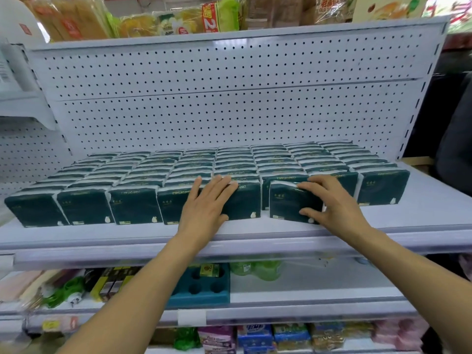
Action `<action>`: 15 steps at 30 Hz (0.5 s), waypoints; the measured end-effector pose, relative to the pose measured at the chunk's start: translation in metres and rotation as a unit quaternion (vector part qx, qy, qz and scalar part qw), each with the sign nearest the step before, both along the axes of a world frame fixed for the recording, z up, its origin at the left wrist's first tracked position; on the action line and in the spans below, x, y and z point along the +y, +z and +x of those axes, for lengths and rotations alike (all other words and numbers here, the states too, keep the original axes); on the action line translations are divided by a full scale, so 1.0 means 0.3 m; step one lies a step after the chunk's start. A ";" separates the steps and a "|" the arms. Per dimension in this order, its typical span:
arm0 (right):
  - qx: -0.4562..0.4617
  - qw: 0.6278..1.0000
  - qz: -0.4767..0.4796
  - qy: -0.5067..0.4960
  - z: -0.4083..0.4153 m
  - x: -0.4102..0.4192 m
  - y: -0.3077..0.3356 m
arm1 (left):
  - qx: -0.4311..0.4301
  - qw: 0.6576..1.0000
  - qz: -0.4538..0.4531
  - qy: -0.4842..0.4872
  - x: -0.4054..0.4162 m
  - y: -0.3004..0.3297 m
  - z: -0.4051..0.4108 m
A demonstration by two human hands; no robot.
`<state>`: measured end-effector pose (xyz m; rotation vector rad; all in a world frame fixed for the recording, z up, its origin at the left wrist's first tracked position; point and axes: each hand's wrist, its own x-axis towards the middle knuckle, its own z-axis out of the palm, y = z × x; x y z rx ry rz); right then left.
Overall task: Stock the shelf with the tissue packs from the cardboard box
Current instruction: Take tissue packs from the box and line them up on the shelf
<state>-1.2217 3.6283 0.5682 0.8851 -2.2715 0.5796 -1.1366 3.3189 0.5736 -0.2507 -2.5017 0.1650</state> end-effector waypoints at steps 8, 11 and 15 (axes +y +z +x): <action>0.054 0.998 0.022 0.013 -0.074 -0.087 -0.013 | 0.040 0.998 -0.057 0.008 -0.012 -0.011 -0.072; 0.058 0.998 0.032 0.005 -0.086 -0.097 -0.009 | 0.044 0.997 -0.055 0.017 -0.011 -0.011 -0.077; 0.064 0.995 0.065 -0.033 -0.071 -0.104 0.005 | 0.028 0.998 -0.052 0.034 0.007 0.000 -0.069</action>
